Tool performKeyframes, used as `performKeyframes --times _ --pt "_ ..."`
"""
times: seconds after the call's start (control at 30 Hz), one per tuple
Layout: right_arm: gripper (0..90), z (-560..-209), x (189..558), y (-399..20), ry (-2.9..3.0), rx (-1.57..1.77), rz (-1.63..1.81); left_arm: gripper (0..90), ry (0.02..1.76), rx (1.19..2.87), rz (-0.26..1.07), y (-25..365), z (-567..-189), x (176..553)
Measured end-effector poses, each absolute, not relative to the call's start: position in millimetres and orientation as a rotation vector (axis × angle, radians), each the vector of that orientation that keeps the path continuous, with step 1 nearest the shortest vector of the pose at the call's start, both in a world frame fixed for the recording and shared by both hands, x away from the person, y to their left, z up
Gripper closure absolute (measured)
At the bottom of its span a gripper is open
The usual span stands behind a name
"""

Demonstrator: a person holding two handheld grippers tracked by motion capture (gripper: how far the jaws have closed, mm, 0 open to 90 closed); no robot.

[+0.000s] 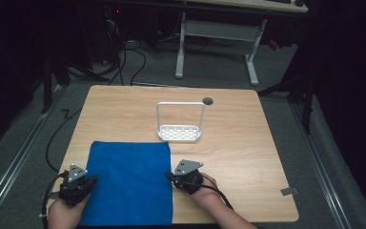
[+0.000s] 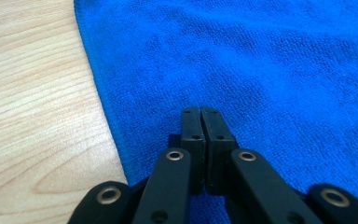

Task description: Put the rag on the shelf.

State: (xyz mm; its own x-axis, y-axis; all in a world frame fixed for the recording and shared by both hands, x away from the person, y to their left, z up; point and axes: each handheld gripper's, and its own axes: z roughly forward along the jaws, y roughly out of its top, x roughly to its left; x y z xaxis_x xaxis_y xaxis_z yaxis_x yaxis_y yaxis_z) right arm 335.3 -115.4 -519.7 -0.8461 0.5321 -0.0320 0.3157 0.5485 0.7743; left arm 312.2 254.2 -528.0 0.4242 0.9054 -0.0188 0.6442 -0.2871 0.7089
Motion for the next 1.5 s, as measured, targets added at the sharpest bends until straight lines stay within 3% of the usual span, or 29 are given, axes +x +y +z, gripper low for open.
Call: performKeyframes --times 0.63,1.03,1.5 --pt "90.0 -530 338 -114 2.585 0.713 1.08 87.2 1.242 2.067 0.499 250 -528 312" --pt "90.0 -529 327 -163 2.514 0.858 1.047 87.5 1.062 2.163 0.411 199 -526 337" --pt "90.0 -527 316 -209 2.432 0.991 1.001 87.3 0.877 2.261 0.318 151 -522 337"
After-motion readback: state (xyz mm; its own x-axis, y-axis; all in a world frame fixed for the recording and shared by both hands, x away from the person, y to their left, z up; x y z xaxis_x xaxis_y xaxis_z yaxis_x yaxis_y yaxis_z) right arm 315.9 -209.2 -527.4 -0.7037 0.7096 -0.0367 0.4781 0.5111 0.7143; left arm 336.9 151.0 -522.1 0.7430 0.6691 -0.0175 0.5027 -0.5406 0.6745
